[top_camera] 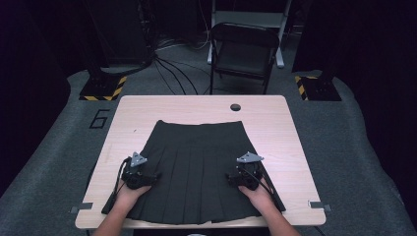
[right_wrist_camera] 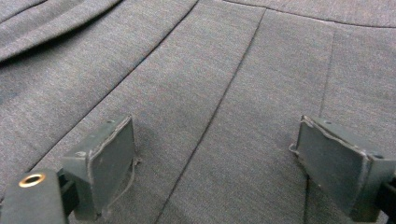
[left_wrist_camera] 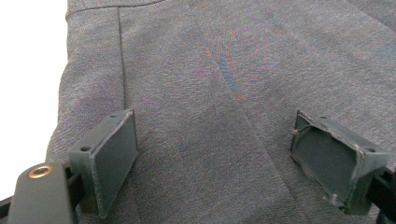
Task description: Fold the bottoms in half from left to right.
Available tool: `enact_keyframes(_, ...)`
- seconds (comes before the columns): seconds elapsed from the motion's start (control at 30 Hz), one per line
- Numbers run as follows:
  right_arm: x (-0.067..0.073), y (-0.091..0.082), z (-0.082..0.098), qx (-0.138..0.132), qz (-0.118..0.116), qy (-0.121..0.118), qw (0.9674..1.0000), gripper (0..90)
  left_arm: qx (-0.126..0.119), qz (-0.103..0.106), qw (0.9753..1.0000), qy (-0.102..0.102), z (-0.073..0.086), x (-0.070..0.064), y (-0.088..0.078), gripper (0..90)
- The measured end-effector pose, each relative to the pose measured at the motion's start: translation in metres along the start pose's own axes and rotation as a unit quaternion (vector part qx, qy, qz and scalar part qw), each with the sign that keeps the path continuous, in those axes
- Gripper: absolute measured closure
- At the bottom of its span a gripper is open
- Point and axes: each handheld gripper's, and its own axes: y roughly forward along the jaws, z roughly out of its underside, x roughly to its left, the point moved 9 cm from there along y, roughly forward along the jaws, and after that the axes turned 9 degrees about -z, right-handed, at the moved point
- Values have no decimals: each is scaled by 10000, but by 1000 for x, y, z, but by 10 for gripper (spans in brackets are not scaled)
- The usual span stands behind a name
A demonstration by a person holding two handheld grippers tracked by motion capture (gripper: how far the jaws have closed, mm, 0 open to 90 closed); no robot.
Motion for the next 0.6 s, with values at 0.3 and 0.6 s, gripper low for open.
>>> enact_keyframes(0.3, -7, -3, -1, 186, -228, -292, 9991, 155, 155, -45, 9999, 3, -2, 1, 0, 168)
enact_keyframes(0.6, -6, -4, -1, 326, -389, -233, 9984, 164, 373, -23, 9993, -76, -9, 5, -1, 271)
